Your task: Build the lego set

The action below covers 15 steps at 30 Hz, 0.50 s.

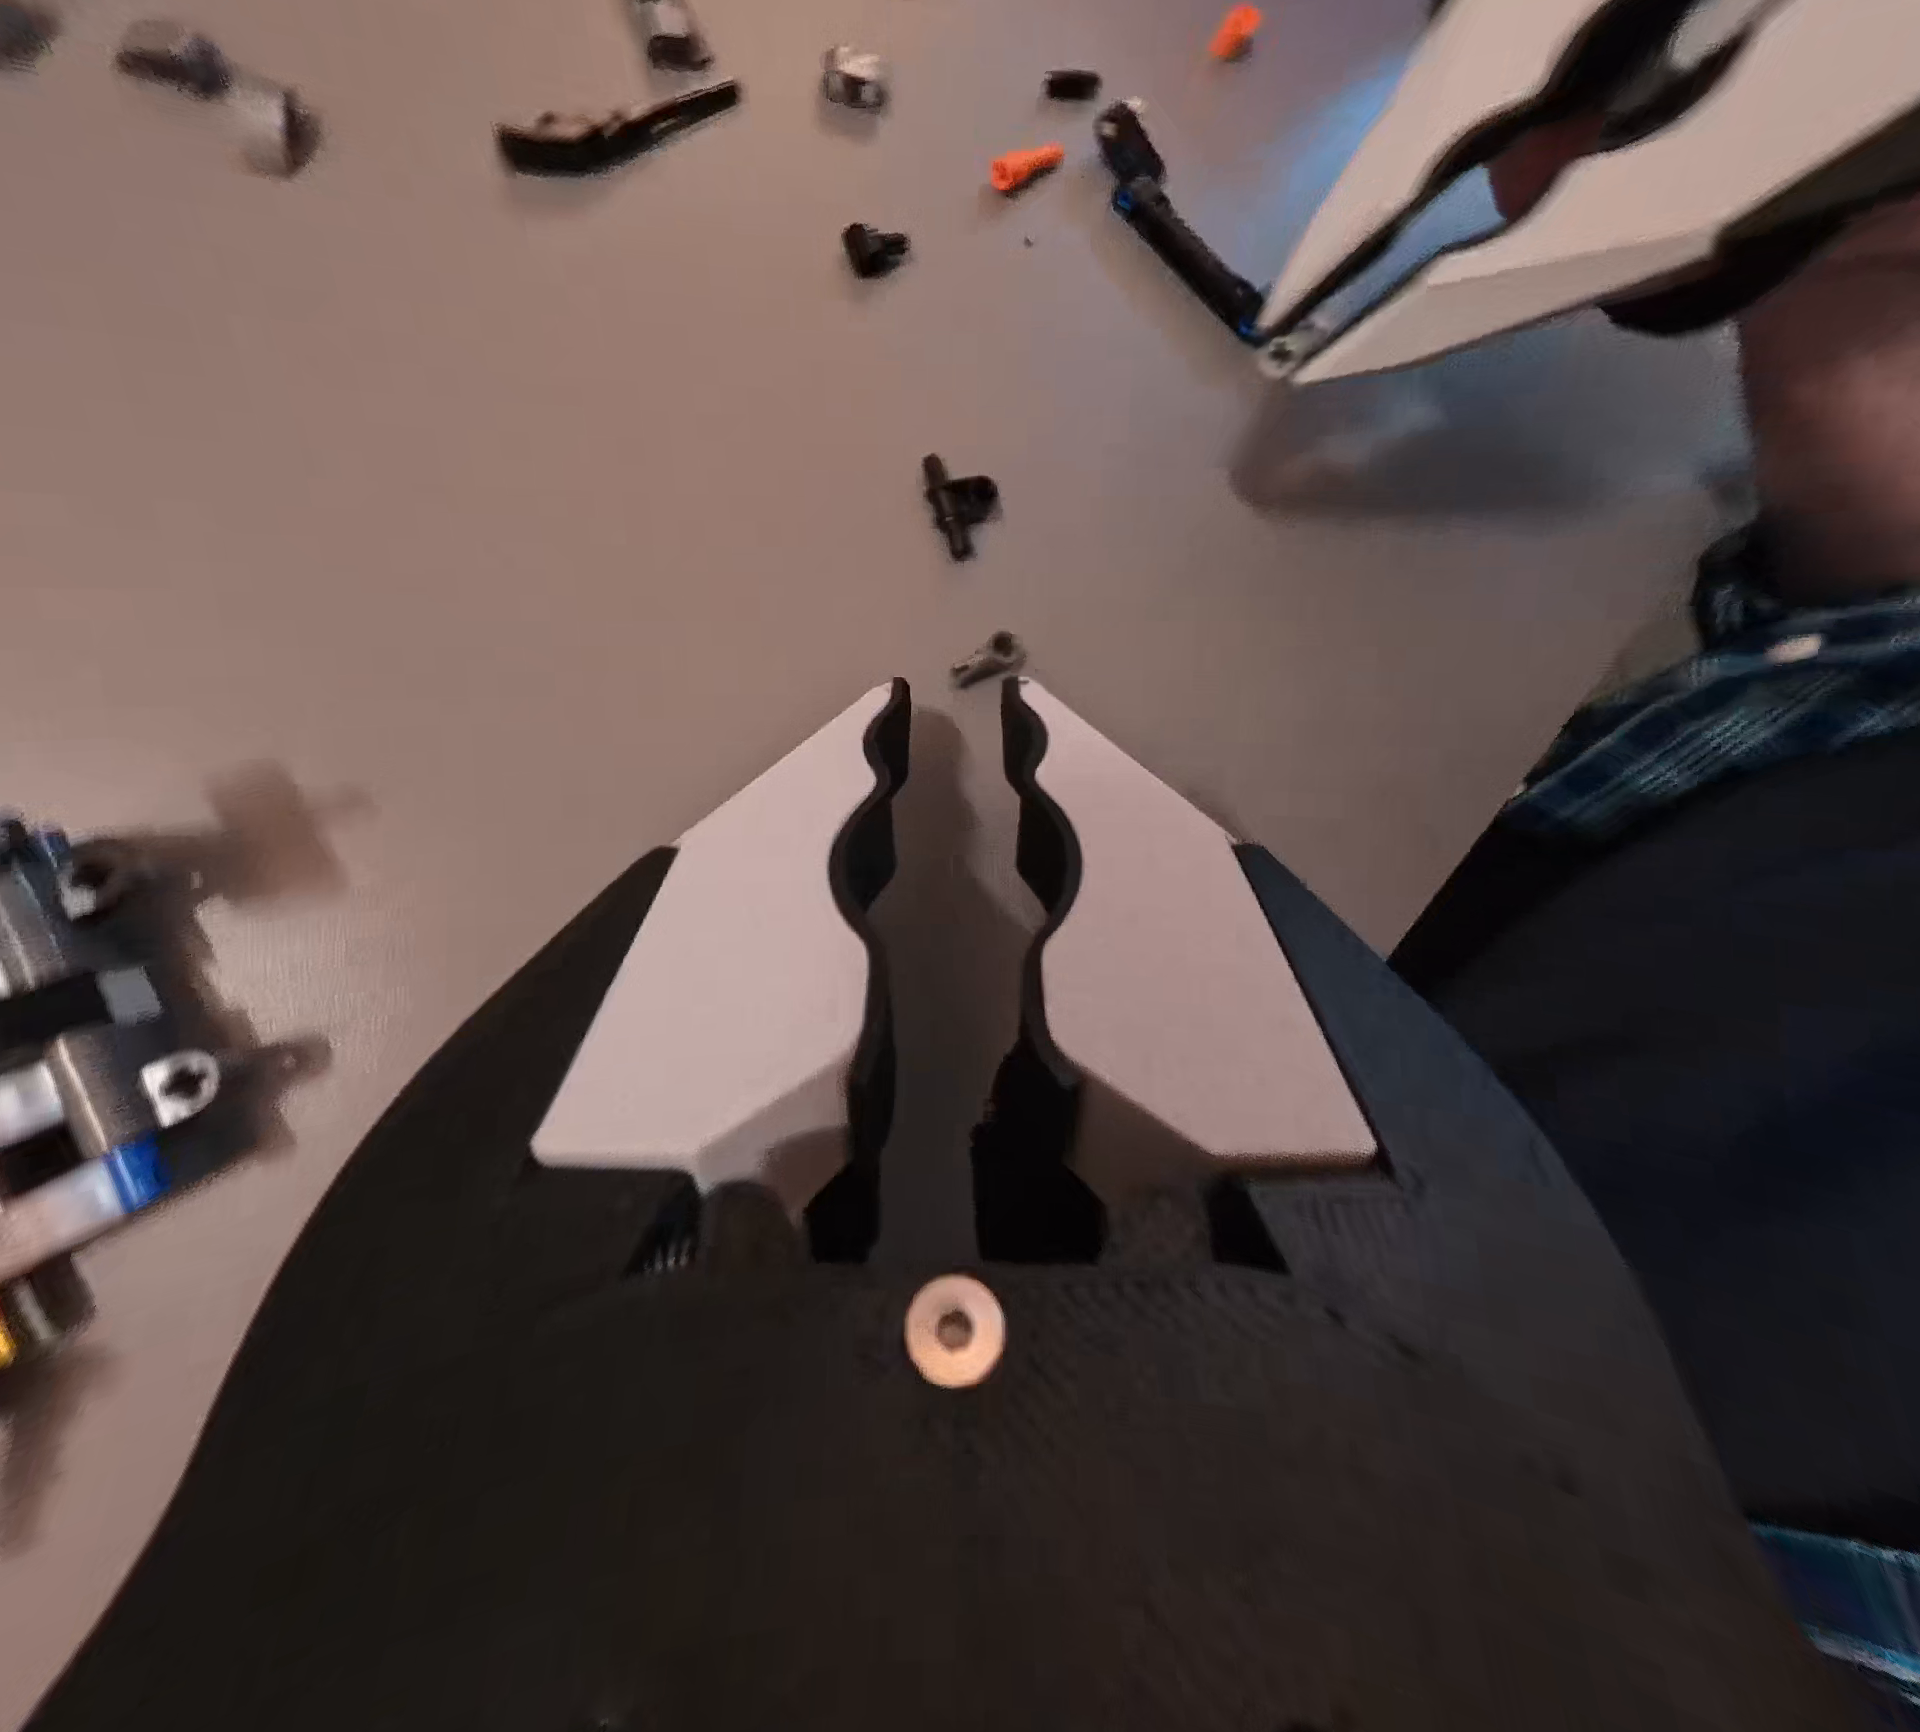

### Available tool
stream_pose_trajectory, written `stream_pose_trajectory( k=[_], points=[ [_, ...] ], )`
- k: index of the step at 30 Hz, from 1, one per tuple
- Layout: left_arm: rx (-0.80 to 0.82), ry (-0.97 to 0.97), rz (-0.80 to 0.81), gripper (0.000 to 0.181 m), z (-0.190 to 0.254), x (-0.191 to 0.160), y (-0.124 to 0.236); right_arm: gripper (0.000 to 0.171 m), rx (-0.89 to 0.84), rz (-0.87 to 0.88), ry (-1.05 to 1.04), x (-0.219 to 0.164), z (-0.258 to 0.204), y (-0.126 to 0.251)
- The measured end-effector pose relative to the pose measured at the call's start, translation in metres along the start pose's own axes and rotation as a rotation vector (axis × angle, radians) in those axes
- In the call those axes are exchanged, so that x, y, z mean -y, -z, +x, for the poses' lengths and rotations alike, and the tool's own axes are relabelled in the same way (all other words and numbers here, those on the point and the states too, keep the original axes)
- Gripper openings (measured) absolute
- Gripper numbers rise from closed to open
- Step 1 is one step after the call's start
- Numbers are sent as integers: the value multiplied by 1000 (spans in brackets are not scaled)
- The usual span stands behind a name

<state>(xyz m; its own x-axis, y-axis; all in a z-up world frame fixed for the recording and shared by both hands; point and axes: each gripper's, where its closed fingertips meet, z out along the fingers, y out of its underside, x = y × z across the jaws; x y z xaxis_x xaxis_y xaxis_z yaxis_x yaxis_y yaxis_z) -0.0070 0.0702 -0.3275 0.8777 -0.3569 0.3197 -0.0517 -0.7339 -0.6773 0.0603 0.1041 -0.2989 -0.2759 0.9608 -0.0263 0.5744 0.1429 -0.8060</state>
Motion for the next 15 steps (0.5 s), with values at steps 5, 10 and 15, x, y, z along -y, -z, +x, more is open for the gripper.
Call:
stream_pose_trajectory(
  k=[5,10,15],
  points=[
    [59,-358,-47,13,16,5,-11,5,8,-29,5,-3,-7,-12],
    [124,-474,-127,5,15,-7,-22,5,10,-21,-11,-5,-8,-15],
    [196,-559,-69,4,18,-4,-19,5,14,-10,-14,-7,-8,-15]
  ],
)
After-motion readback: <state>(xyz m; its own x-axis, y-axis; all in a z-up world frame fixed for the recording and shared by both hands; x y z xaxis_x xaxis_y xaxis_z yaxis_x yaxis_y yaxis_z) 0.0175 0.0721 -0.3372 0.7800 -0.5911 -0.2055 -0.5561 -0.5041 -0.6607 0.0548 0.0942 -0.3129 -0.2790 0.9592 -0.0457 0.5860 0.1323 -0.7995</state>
